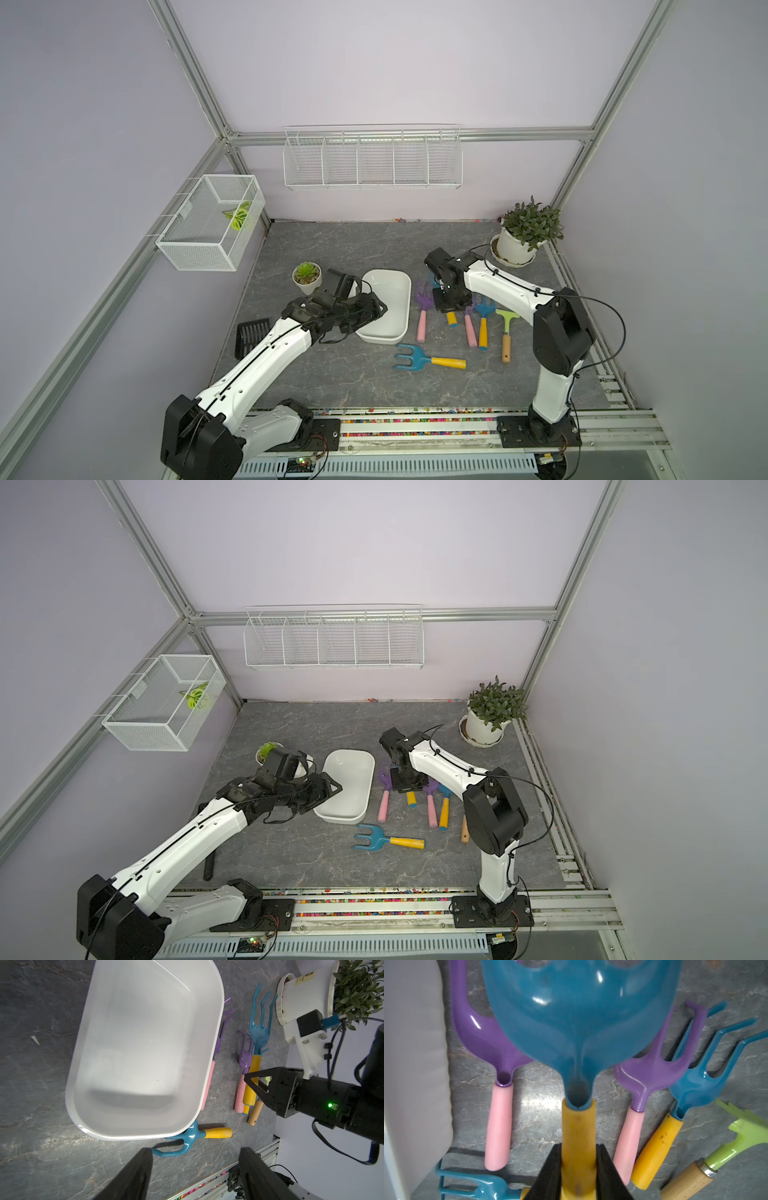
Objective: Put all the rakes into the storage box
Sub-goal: Pick up the rake at the center of the board.
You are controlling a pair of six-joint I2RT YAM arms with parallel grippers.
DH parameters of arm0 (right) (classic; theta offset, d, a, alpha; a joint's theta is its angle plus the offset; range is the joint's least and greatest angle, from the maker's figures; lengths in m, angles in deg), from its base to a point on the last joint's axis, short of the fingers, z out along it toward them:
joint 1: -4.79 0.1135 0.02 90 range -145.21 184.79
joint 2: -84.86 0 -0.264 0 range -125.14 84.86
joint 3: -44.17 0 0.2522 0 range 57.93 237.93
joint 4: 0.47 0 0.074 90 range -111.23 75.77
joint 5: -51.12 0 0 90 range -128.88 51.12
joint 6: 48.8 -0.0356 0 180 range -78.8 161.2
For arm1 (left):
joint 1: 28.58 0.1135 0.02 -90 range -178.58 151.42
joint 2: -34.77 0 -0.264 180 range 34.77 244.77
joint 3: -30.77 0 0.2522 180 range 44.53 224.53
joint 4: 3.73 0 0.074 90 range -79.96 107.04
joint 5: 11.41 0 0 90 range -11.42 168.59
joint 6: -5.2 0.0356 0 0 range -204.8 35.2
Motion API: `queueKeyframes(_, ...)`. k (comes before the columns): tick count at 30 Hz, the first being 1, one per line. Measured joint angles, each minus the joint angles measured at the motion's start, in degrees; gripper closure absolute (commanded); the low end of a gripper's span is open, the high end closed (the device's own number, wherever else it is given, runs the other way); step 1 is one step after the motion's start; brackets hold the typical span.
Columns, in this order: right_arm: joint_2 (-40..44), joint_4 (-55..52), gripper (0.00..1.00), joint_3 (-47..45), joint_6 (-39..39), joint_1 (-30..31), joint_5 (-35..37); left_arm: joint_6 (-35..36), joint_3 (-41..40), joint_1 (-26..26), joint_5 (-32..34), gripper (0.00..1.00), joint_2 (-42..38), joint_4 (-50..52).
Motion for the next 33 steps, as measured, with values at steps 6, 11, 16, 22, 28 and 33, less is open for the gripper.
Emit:
queueKeyframes(6,-0.1,-0.9,1.00,0.0,-0.2,-2.1,0.9,0.0,0.0,0.0,0.0,0.29,0.0,0.0)
queueKeyframes(11,0.9,-0.7,1.00,-0.7,-0.2,-3.7,0.8,0.0,0.0,0.0,-0.2,0.29,0.0,0.0)
queueKeyframes(16,6.6,1.3,1.00,-5.3,-0.9,-5.6,-3.2,0.0,0.0,0.0,-1.4,0.32,0.0,-0.8)
queueKeyframes(22,18.6,6.2,1.00,-13.3,-3.2,-9.2,-10.5,-0.9,0.0,0.1,-4.6,0.32,-0.7,-4.6)
queueKeyframes(28,31.0,11.7,1.00,-19.9,-7.0,-12.7,-18.1,-3.4,0.0,0.2,-9.1,0.31,-1.8,-12.4)
queueKeyframes(33,40.0,16.6,1.00,-24.6,-11.3,-15.7,-23.5,-6.1,0.3,0.3,-13.9,0.31,-0.5,-19.4)
